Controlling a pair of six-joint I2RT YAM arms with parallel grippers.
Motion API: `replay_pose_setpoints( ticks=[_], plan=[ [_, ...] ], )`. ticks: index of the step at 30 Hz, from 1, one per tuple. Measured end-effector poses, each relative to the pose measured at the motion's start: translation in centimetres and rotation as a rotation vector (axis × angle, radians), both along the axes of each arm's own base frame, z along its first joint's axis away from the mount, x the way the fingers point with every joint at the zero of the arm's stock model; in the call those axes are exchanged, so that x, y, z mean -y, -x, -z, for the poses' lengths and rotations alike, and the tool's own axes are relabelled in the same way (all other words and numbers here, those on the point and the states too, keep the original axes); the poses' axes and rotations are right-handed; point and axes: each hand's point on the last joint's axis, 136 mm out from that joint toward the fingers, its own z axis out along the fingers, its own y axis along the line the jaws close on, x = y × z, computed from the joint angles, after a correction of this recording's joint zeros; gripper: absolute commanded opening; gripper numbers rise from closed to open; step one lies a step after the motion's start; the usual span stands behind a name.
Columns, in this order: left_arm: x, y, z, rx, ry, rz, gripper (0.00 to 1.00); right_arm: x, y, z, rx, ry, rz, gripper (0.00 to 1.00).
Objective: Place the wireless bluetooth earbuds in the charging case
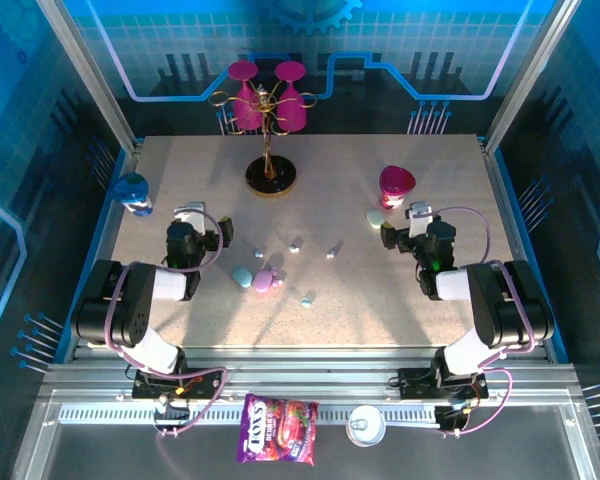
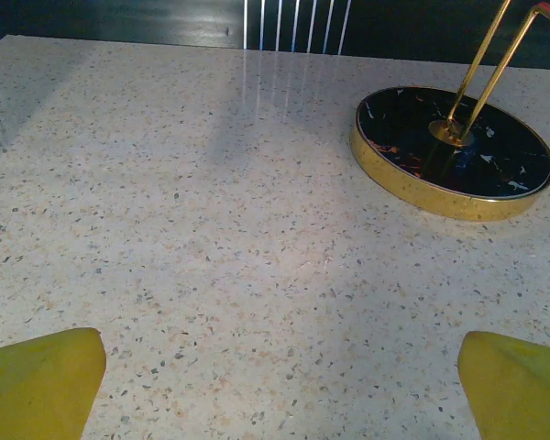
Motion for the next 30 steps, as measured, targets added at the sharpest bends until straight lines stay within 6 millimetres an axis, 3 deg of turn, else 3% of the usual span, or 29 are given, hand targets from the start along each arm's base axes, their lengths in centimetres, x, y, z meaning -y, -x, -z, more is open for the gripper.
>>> replay_pose_setpoints(
  ticks=[26,30],
  plan=[
    [-0.01,0.00,0.00,0.000,0.000,0.000,0.99,0.05,-0.01,-0.01,0.000,-0.001,0.001,1.00],
    [0.01,0.92,-0.42,0.011,-0.007,0.003,0.99,0.10,0.65,-0.69,0.012,-0.002,0.002,1.00]
  ],
)
